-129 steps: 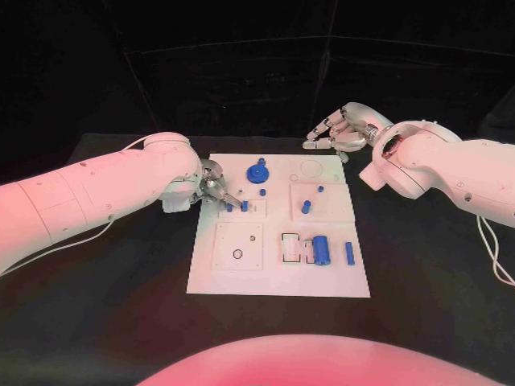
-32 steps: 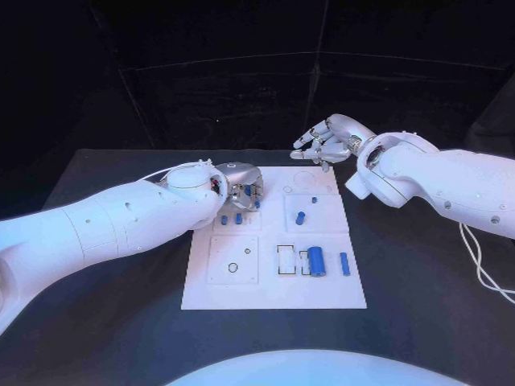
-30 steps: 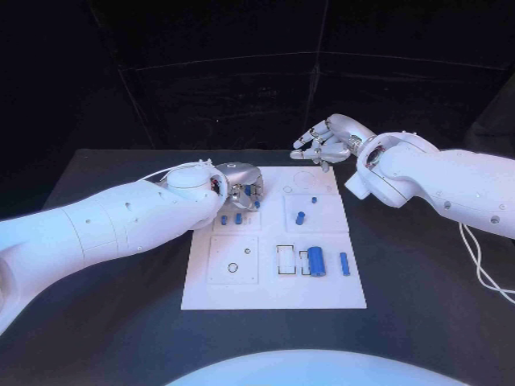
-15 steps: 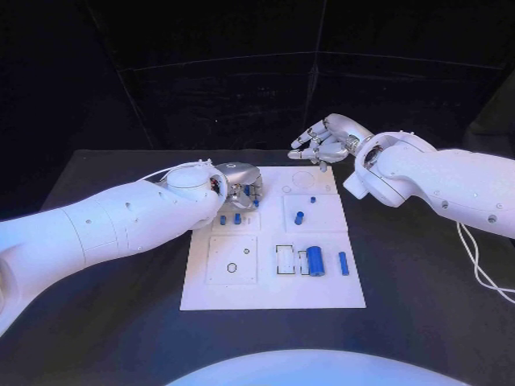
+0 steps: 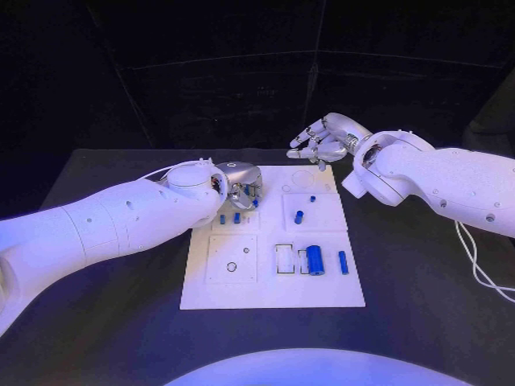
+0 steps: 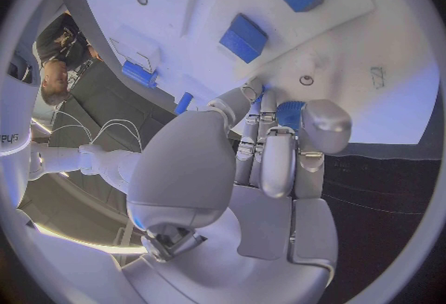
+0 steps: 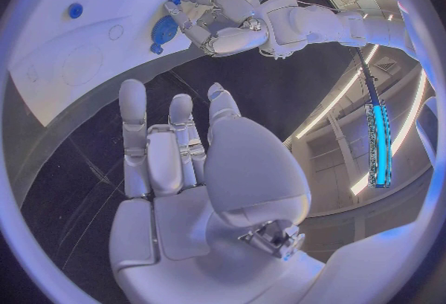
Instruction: Assemble the parts on the task board
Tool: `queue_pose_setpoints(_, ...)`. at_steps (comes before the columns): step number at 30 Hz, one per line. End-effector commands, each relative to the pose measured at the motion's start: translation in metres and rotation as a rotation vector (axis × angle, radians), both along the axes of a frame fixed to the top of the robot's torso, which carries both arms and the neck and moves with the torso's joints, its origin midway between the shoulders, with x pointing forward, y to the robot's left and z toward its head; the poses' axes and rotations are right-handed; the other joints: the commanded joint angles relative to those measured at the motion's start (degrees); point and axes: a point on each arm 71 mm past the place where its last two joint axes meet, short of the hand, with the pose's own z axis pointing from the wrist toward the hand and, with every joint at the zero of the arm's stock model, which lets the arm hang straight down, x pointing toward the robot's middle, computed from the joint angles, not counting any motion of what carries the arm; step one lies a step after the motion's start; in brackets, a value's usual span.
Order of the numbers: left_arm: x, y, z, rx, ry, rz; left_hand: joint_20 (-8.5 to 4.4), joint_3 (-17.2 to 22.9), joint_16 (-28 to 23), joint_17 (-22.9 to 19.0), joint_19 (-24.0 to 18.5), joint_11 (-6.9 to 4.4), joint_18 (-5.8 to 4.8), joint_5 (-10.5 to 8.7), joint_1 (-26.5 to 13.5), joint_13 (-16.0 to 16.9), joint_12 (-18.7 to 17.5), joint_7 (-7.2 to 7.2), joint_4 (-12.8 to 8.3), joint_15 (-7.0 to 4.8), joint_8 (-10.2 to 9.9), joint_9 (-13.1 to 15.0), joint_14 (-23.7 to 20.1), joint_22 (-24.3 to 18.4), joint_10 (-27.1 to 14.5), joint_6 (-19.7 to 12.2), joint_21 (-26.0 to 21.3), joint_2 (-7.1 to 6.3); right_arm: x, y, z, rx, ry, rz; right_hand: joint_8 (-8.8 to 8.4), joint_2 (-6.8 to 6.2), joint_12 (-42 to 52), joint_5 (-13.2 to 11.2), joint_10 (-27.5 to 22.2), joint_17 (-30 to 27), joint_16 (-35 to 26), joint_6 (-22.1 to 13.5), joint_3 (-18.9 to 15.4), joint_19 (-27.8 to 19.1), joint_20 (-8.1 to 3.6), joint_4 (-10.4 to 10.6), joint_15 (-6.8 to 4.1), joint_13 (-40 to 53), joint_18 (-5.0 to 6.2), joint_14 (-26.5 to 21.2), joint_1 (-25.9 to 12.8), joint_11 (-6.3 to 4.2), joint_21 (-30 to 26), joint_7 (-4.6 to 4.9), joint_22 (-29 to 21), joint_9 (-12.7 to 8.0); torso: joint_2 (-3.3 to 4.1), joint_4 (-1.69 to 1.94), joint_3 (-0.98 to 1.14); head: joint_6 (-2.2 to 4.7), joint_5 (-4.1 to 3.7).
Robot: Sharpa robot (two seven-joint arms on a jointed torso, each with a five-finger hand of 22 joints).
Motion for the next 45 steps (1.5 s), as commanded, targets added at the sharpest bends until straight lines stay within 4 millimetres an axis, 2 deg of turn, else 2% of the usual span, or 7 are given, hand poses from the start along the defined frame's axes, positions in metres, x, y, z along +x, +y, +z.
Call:
queue_pose_setpoints(1,-0.001,-0.001,0.002,-0.021,-0.02,-0.017,-0.19,0.4,0.2,-0.1,0.4,-0.01,-0.58,0.11,-0.5,0.1,-0.4,0.12,-0.1,-0.4,-0.4,0.1,1.3,0.2,0.4,0.5,0.4,0.11,0.0,0.001,0.002,0.005,-0.014,0.002,0.11,0.13,-0.2,0.2,-0.2,0.0,-0.3,-0.5,-0.3,-0.2,-0.18,-0.1,-0.28,0.0,0.35,1.3,0.6,0.12,-0.3,-0.04,-0.1,0.0,-0.05,0.1,-0.03,0.09,-0.03)
queue_pose_setpoints(9,-0.003,0.008,0.008,-0.08,-0.016,0.012,-0.16,0.9,-0.2,-0.8,0.2,0.17,-0.55,0.11,-1.5,0.0,-1.5,0.31,0.0,-0.28,-1.1,0.0,1.1,0.2,0.7,0.6,0.3,-0.61,0.001,-0.001,0.002,0.004,-0.014,-0.002,0.11,0.13,-0.2,0.2,-0.2,0.0,-0.3,-0.5,-0.3,-0.2,-0.18,-0.1,-0.28,0.0,0.35,1.3,0.6,0.12,-0.3,-0.04,-0.1,0.0,-0.06,0.08,0.04,0.29,-0.03)
queue_pose_setpoints(14,-0.003,0.013,0.015,-0.121,-0.017,0.023,-0.14,1.0,-0.2,-0.9,0.1,0.21,-0.56,0.1,-1.7,0.0,-1.7,0.34,0.1,-0.25,-1.3,0.0,1.1,0.3,0.7,0.6,0.3,-0.78,0.001,-0.001,0.002,0.004,-0.014,-0.004,0.11,0.13,-0.2,0.2,-0.2,0.0,-0.3,-0.5,-0.3,-0.2,-0.18,-0.1,-0.28,0.0,0.35,1.3,0.6,0.12,-0.3,-0.04,-0.1,0.0,-0.06,0.13,-0.05,0.51,-0.01)
queue_pose_setpoints(19,-0.005,0.019,0.021,-0.151,-0.026,0.025,-0.12,1.1,-0.3,-1.1,0.2,0.18,-0.62,0.11,-1.9,0.1,-1.9,0.33,0.1,-0.25,-1.3,0.0,1.0,0.6,0.9,0.8,0.7,-0.88,0.001,-0.002,0.002,0.003,-0.013,-0.005,0.11,0.13,-0.2,0.2,-0.2,0.0,-0.3,-0.5,-0.3,-0.2,-0.18,-0.1,-0.28,0.0,0.35,1.3,0.6,0.12,-0.3,-0.04,-0.1,0.0,-0.09,0.19,-0.05,1.03,0.04)
queue_pose_setpoints(34,-0.004,0.051,0.021,-0.156,0.007,0.078,-0.08,0.9,-0.3,-1.3,0.0,0.24,-0.63,0.1,-2.7,0.1,-2.5,0.35,0.3,-0.21,-1.8,0.0,1.0,0.9,1.2,0.8,0.8,-1.73,0.002,-0.004,0.001,0.001,-0.011,-0.009,0.11,0.13,-0.2,0.2,-0.2,0.0,-0.3,-0.5,-0.3,-0.2,-0.18,-0.1,-0.28,0.0,0.35,1.3,0.6,0.12,-0.3,-0.04,-0.1,0.0,-0.08,0.19,-0.01,0.9,0.38)
queue_pose_setpoints(39,-0.002,0.057,0.02,-0.157,0.008,0.092,-0.08,0.9,-0.3,-1.3,0.0,0.24,-0.63,0.1,-2.7,0.1,-2.6,0.35,0.3,-0.21,-1.8,0.0,1.0,0.9,1.2,0.8,0.8,-1.76,0.002,-0.004,0.001,0.001,-0.011,-0.008,0.11,0.13,-0.2,0.2,-0.2,0.0,-0.3,-0.5,-0.3,-0.2,-0.18,-0.1,-0.28,0.0,0.35,1.3,0.6,0.12,-0.3,-0.04,-0.1,0.0,-0.01,0.08,-0.08,0.79,0.48)
queue_pose_setpoints(45,-0.001,0.061,0.019,-0.144,0.023,0.1,-0.08,0.9,-0.3,-1.3,0.0,0.23,-0.62,0.1,-2.7,0.1,-2.6,0.35,0.2,-0.2,-1.8,0.0,1.0,0.9,1.2,0.8,0.8,-1.78,0.002,-0.004,0.001,0.0,-0.011,-0.009,0.11,0.13,-0.2,0.2,-0.2,0.0,-0.3,-0.5,-0.3,-0.2,-0.18,-0.1,-0.28,0.0,0.35,1.3,0.6,0.12,-0.3,-0.04,-0.1,0.0,-0.02,0.01,0.02,0.7,0.44)
